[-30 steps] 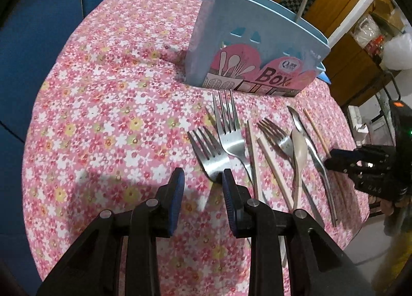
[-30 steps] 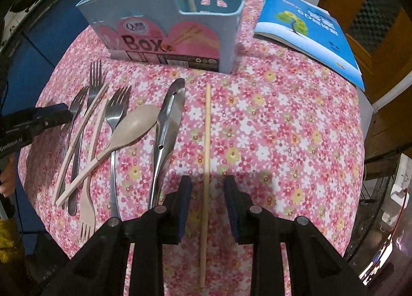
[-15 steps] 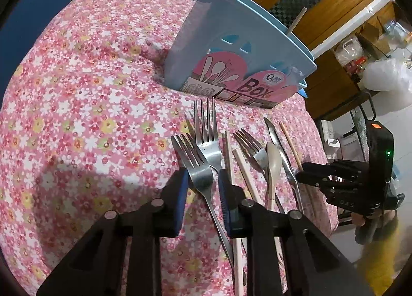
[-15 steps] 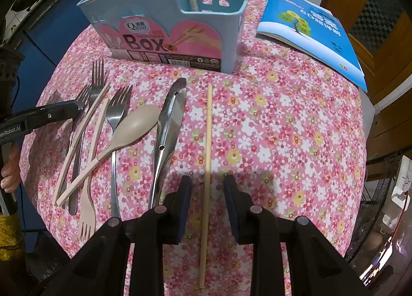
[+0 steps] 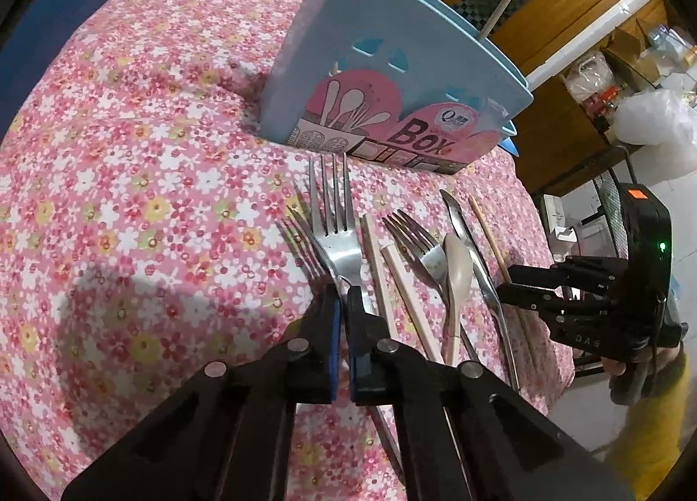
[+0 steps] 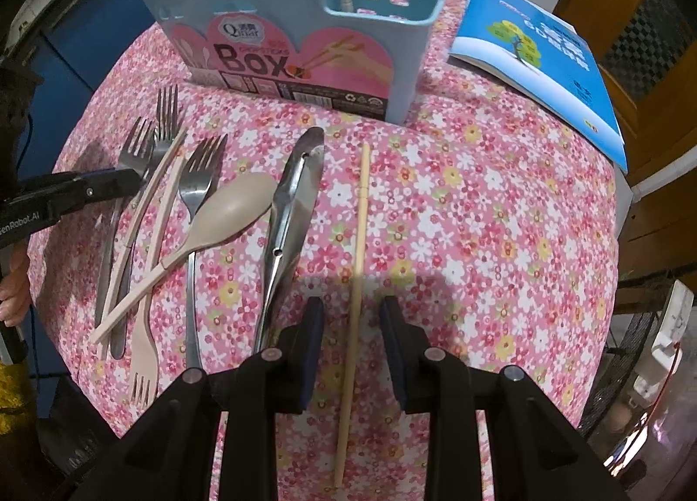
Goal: Organize utensils
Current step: 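Grasp a metal fork with the left tool while the right tool grasps a wooden chopstick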
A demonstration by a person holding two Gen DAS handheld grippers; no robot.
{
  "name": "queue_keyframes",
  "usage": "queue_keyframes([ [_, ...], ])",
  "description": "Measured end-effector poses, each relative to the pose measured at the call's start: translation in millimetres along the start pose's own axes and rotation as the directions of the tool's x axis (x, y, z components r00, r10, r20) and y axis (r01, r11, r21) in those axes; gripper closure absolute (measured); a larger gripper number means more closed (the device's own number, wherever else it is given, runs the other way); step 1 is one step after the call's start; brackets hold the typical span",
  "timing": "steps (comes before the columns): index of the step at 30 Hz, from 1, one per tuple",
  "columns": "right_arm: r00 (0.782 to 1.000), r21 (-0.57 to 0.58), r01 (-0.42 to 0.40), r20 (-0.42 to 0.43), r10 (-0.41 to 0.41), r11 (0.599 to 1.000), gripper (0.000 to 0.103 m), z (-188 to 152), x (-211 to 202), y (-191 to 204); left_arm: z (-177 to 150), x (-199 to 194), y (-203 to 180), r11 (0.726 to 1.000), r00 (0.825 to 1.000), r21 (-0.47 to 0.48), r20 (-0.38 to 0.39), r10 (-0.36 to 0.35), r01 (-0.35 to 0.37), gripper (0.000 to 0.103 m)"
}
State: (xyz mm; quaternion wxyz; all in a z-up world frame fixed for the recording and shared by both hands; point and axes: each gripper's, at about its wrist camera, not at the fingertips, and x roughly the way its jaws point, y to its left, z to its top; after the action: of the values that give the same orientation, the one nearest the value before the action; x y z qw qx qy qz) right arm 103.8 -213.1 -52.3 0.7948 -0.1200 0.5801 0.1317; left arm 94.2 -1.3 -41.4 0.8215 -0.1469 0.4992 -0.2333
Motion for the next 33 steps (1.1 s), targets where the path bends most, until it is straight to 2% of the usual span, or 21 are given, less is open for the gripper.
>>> queue_keyframes([
  [2, 1.0, -0.002, 0.013, 0.001, -0.013, 1.0, 0.093, 3.7, 0.5, 1.8, -0.8, -9.2, 4.7, 1.0, 1.0, 0.007, 0.018, 0.002, -0.003, 0.103],
  [3, 1.0, -0.004, 0.021, 0.004, -0.021, 1.0, 0.095, 5.6, 0.8, 2.1, -1.5, -12.7, 5.9, 1.0, 1.0, 0.01, 0.027, 0.004, -0.004, 0.103],
  [7, 0.999, 0.013, 0.013, 0.039, -0.013, 1.0, 0.097, 5.0, -1.2, 2.6, -5.2, -30.7, 5.3, 0.999, 0.996, 0.033, 0.086, 0.021, -0.024, 0.103],
  [10, 0.994, 0.038, -0.027, 0.106, 0.023, 0.999, 0.097, -1.9, -8.3, 0.8, -9.2, -48.0, 3.3, 0.997, 0.988, 0.055, 0.144, 0.048, -0.056, 0.103],
  [15, 0.97, 0.073, -0.082, 0.237, 0.062, 0.994, 0.097, -16.8, -30.4, 1.1, -13.2, -69.8, -6.2, 0.993, 0.972, 0.088, 0.229, 0.055, -0.077, 0.103],
  [17, 0.956, 0.084, -0.092, 0.288, 0.064, 0.992, 0.097, -26.0, -40.4, 0.4, -15.6, -80.4, -11.1, 0.99, 0.959, 0.104, 0.276, 0.061, -0.093, 0.103],
  [20, 0.926, 0.096, -0.095, 0.373, 0.053, 0.991, 0.097, -36.8, -56.1, 1.8, -15.6, -89.8, -19.9, 0.984, 0.937, 0.115, 0.336, 0.091, -0.137, 0.103],
  [22, 0.9, 0.087, -0.058, 0.436, 0.014, 0.995, 0.097, -43.5, -66.7, 5.8, -16.4, -96.3, -24.8, 0.979, 0.92, 0.122, 0.377, 0.108, -0.165, 0.103],
  [23, 0.88, 0.083, -0.042, 0.475, -0.002, 0.996, 0.097, -46.7, -71.8, 8.1, -16.7, -98.4, -26.2, 0.978, 0.914, 0.123, 0.389, 0.111, -0.171, 0.103],
  [28, 0.82, 0.097, -0.072, 0.573, 0.004, 0.993, 0.097, -54.4, -85.9, 6.8, -16.0, -107.5, -35.0, 0.971, 0.886, 0.135, 0.447, 0.12, -0.199, 0.103],
  [33, 0.76, 0.096, -0.09, 0.65, 0.006, 0.991, 0.097, -47.1, -95.7, 7.9, -8.9, -115.4, -38.1, 0.972, 0.87, 0.13, 0.48, 0.113, -0.198, 0.103],
])
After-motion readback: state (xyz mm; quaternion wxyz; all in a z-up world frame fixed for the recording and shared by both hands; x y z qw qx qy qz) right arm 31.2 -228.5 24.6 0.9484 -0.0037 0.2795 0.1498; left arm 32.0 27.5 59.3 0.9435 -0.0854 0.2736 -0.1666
